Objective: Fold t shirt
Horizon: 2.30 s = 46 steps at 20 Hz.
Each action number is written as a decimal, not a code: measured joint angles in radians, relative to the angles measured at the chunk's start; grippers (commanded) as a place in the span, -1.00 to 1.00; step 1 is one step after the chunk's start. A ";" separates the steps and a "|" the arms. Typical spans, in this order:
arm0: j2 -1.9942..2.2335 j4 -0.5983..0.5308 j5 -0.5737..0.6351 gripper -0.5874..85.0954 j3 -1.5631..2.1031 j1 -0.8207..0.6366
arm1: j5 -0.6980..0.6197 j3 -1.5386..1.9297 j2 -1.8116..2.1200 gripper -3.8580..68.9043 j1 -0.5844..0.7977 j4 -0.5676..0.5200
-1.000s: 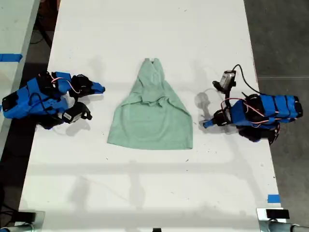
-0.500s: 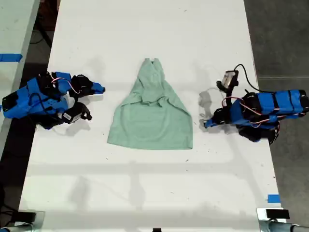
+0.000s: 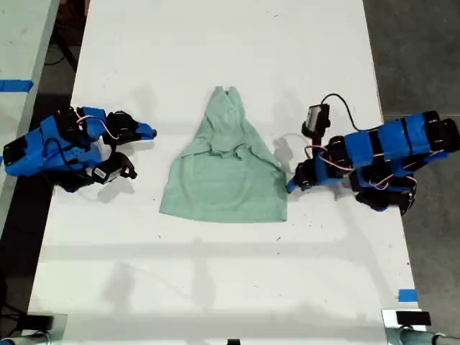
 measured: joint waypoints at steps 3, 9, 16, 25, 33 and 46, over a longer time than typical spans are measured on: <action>0.000 0.000 0.000 -0.99 0.000 0.000 | -0.034 -0.152 -0.216 -0.43 0.000 -0.021; 0.000 0.000 0.000 -0.99 0.000 0.000 | -0.043 -0.295 -0.494 -0.72 0.000 -0.077; 0.000 0.000 0.000 -0.99 0.000 0.003 | -0.040 -0.388 -0.541 -0.85 -0.003 -0.014; 0.000 0.000 0.000 -0.99 0.000 0.003 | -0.178 -0.804 -0.568 -0.85 0.011 0.221; 0.000 0.000 0.000 -0.99 0.000 0.003 | -0.321 -1.121 -0.957 -0.81 0.009 0.003; 0.000 0.000 0.000 -0.99 0.000 0.009 | -0.362 -1.135 -0.957 -0.55 0.005 0.031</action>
